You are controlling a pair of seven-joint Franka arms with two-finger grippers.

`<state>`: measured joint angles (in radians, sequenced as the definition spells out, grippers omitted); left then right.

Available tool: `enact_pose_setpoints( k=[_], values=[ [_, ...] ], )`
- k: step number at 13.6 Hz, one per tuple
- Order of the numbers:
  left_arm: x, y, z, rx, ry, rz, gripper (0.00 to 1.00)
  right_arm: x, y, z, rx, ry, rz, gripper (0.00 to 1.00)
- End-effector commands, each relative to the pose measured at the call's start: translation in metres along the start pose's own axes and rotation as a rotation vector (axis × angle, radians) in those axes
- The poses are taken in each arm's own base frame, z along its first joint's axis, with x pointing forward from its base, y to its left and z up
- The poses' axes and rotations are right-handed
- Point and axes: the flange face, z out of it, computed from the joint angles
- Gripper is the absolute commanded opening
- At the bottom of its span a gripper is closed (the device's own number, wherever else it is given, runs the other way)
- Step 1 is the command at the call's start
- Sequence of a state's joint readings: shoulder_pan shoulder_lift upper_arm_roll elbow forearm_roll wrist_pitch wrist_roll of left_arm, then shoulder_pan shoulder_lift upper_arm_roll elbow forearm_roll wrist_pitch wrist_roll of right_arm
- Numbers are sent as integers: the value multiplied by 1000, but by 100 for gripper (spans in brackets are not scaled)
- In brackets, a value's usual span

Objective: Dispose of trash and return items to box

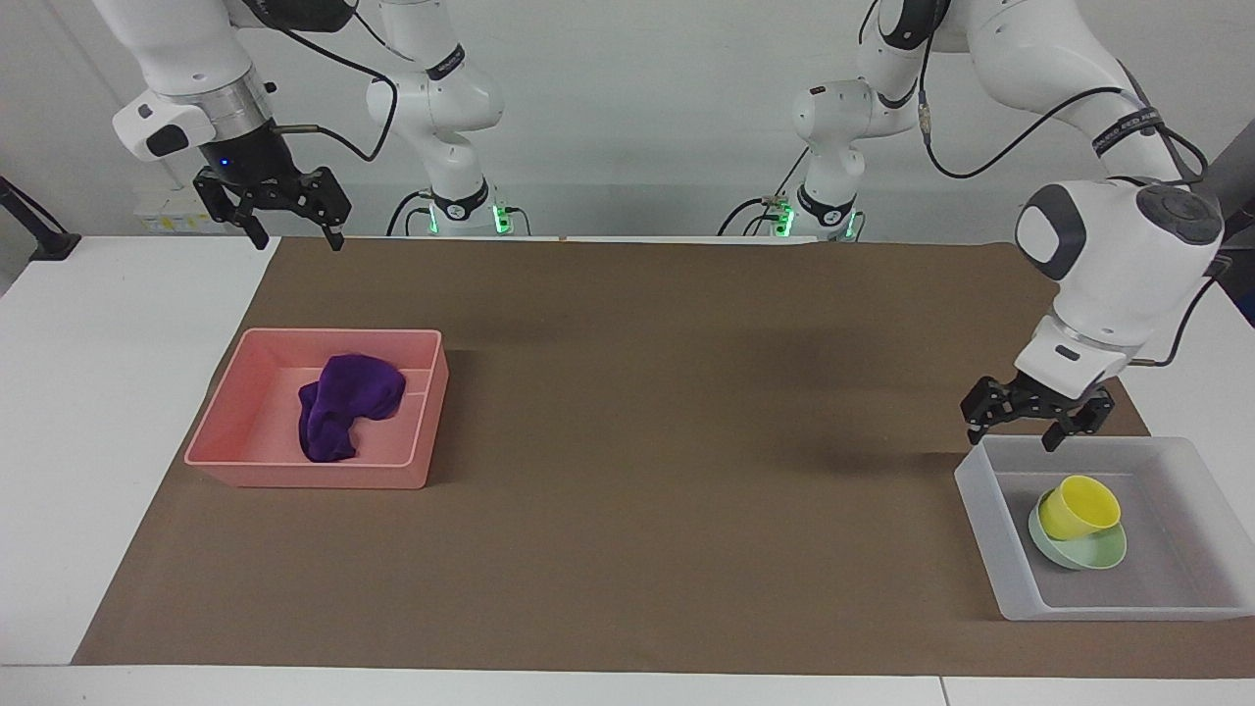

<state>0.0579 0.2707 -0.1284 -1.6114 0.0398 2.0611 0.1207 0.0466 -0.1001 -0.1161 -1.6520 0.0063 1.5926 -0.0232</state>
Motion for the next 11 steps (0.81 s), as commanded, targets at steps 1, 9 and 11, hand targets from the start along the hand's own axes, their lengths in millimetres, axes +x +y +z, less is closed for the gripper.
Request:
enact_pose_setpoints(
  k=[1, 9, 11],
  values=[
    [-27, 25, -17, 29, 0, -15, 100, -12, 0, 2, -27, -12, 2, 100],
    [-41, 32, -104, 30, -26, -22, 100, -13, 0, 3, -23, -18, 8, 100],
    [-45, 31, -113, 28, -54, -24, 100, -13, -2, 3, -17, -18, 7, 100]
  ],
)
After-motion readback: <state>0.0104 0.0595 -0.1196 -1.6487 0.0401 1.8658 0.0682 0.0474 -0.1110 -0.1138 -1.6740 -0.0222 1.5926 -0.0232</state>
